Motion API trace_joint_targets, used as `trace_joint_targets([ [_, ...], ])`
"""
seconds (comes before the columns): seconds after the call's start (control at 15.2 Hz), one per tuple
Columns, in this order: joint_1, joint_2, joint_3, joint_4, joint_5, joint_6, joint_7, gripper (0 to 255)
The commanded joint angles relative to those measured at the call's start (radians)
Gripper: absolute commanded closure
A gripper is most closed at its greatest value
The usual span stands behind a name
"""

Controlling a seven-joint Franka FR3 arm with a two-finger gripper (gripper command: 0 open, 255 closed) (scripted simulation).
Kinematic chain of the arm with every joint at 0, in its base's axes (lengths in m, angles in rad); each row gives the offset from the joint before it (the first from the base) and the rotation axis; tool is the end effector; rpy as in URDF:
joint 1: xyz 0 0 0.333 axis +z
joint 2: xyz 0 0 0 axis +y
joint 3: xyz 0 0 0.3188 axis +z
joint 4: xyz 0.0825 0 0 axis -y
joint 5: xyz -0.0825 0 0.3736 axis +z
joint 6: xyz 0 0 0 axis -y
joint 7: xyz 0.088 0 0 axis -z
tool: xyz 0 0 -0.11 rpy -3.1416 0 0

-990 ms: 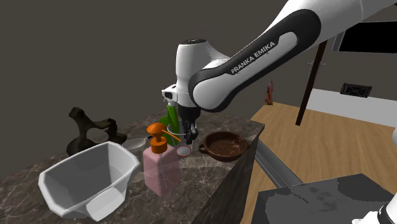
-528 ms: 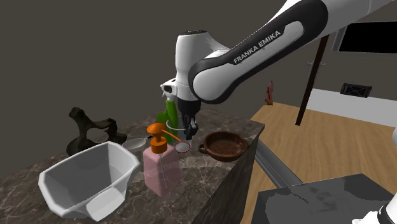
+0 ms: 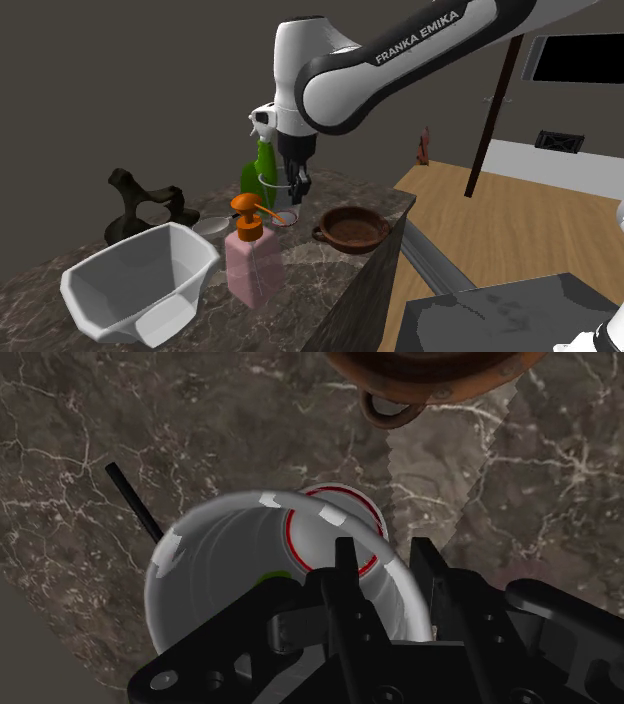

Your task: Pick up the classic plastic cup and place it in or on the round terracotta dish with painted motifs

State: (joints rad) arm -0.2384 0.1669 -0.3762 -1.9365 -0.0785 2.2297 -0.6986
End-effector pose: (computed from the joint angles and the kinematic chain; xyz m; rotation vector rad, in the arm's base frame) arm 0.4921 -0.3402 0.4239 2.9512 0.2022 0.0466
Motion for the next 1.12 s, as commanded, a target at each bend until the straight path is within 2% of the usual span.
trace_joint_targets([
  [0.0, 0.000, -0.010, -0.001, 0.016, -0.002, -0.025, -0.002, 255],
  [0.59, 0.004, -0.045, -0.002, 0.095, -0.011, -0.137, -0.006, 255],
  [1.06, -0.010, -0.325, -0.018, -0.169, -0.128, -0.134, 0.011, 255],
])
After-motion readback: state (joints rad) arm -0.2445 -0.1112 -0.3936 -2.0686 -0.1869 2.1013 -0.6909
